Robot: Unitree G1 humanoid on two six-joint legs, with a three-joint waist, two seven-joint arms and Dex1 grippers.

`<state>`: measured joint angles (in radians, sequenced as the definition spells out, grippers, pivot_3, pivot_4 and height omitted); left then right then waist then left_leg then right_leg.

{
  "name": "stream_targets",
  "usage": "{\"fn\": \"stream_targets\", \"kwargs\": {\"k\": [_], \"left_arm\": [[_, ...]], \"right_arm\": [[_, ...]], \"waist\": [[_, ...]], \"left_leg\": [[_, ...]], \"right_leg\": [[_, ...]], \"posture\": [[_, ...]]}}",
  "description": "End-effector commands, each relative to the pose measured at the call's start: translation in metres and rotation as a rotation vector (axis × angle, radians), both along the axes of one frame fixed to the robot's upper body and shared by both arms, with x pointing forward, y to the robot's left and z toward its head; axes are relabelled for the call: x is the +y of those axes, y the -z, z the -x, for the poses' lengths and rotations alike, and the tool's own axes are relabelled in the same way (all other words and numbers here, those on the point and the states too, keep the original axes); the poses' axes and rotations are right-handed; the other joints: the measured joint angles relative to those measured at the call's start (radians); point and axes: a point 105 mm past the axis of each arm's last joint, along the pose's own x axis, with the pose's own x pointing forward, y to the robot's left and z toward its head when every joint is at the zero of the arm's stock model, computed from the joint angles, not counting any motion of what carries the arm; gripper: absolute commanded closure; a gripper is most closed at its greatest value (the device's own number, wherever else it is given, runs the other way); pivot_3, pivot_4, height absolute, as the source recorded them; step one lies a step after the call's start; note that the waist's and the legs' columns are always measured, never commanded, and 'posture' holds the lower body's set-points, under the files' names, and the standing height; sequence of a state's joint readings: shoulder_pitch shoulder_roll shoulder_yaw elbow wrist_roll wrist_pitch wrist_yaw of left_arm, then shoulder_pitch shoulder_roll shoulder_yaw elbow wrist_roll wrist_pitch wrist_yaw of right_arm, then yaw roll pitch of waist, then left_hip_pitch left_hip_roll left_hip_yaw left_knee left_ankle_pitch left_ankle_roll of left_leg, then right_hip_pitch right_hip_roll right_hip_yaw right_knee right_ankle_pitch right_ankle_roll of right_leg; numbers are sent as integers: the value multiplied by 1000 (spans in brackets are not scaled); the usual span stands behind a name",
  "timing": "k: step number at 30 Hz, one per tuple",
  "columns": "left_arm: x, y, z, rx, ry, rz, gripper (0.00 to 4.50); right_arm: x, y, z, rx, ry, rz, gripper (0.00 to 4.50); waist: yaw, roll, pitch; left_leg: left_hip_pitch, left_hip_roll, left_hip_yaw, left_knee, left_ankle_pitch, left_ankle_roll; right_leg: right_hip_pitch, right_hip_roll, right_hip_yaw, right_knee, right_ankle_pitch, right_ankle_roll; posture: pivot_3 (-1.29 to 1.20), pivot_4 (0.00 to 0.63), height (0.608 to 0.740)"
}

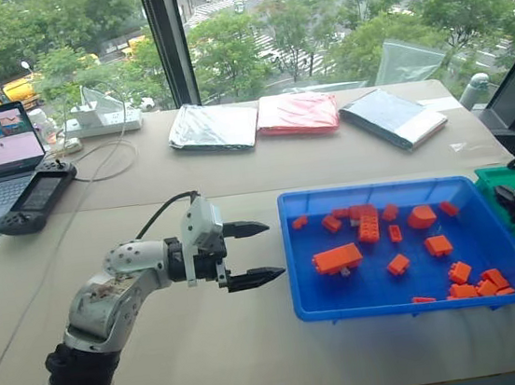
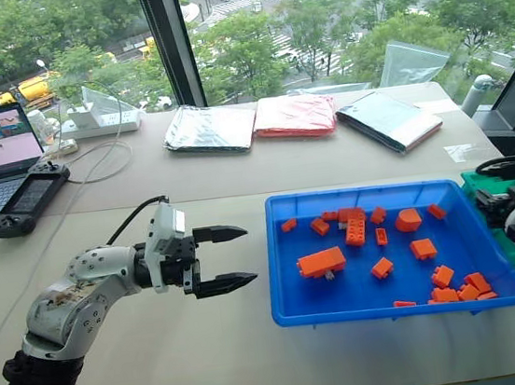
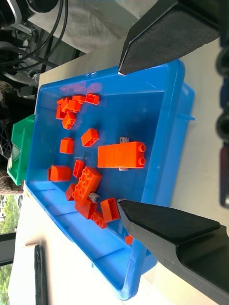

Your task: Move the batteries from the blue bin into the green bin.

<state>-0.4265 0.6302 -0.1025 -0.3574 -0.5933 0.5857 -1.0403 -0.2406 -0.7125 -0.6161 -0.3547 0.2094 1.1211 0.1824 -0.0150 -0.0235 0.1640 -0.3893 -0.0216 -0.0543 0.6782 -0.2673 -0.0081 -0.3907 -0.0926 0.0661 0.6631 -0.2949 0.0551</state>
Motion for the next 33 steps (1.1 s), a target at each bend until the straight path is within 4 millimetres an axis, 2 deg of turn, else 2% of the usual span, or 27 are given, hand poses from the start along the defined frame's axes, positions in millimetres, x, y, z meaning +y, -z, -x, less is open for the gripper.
{"fn": "stream_targets", "kwargs": {"k": [1,8,10,13,14,18,21,24,25,26,27,30,33], "left_arm": [[-4,-9,4,-32,31,16,0],[-5,-9,4,-33,28,15,0],[-5,-12,3,-34,22,29,0],[-5,-13,3,-29,19,36,0],[-5,-13,4,-30,17,34,0],[-4,-12,5,-28,13,30,0],[-4,-11,5,-30,13,28,0],[-3,-11,5,-31,12,24,0],[-3,-11,5,-31,12,23,0],[-3,-9,6,-31,12,20,0],[-2,-9,5,-33,7,23,0],[-2,-9,5,-34,2,25,0],[-1,-8,5,-36,-6,25,0]], "right_arm": [[-19,-21,10,-105,136,44,2004],[-36,-18,7,-121,245,51,2004],[-39,-20,7,-147,260,51,1002],[-37,-28,3,-208,244,58,149],[-35,-33,2,-231,236,64,36],[-24,-50,-4,-302,165,89,36],[-4,-60,-15,-333,35,103,36],[51,-58,-32,-277,-305,86,36],[61,-56,-33,-262,-369,73,36],[87,-50,-34,-202,-516,69,36],[100,-46,-36,-155,-577,92,36],[127,-35,-42,-86,-665,58,36],[159,-14,-34,40,-810,58,36]], "waist": [[-7,0,0],[-11,1,0],[-9,1,0],[-7,1,0],[-7,1,0],[-7,1,0],[-7,1,0],[-11,2,0],[-14,2,0],[-15,2,0],[-15,2,0],[-17,1,0],[-12,1,0]], "left_leg": [[0,1,0,0,0,0],[1,1,1,0,0,0],[1,1,1,0,0,0],[0,1,1,0,0,0],[0,1,1,0,0,0],[1,1,1,0,0,0],[0,1,1,0,0,0],[1,1,1,0,0,0],[1,1,1,0,0,0],[1,2,1,0,0,0],[1,2,0,0,0,0],[0,2,0,0,0,0],[0,2,-1,0,0,0]], "right_leg": [[0,1,1,0,0,0],[0,1,1,0,0,0],[0,1,1,0,0,0],[0,1,1,0,0,0],[0,1,1,0,0,0],[0,1,1,0,0,0],[0,1,1,0,0,0],[0,1,1,0,0,0],[0,1,1,0,0,0],[0,2,1,0,0,0],[0,2,1,0,0,0],[1,2,1,0,0,0],[0,1,0,0,0,0]], "posture": [[0,150,740],[0,150,740],[0,150,740],[0,150,740],[0,150,740],[0,150,740],[0,150,740],[0,150,740],[0,150,740],[0,150,740],[0,150,740],[0,150,740],[0,150,740]]}}
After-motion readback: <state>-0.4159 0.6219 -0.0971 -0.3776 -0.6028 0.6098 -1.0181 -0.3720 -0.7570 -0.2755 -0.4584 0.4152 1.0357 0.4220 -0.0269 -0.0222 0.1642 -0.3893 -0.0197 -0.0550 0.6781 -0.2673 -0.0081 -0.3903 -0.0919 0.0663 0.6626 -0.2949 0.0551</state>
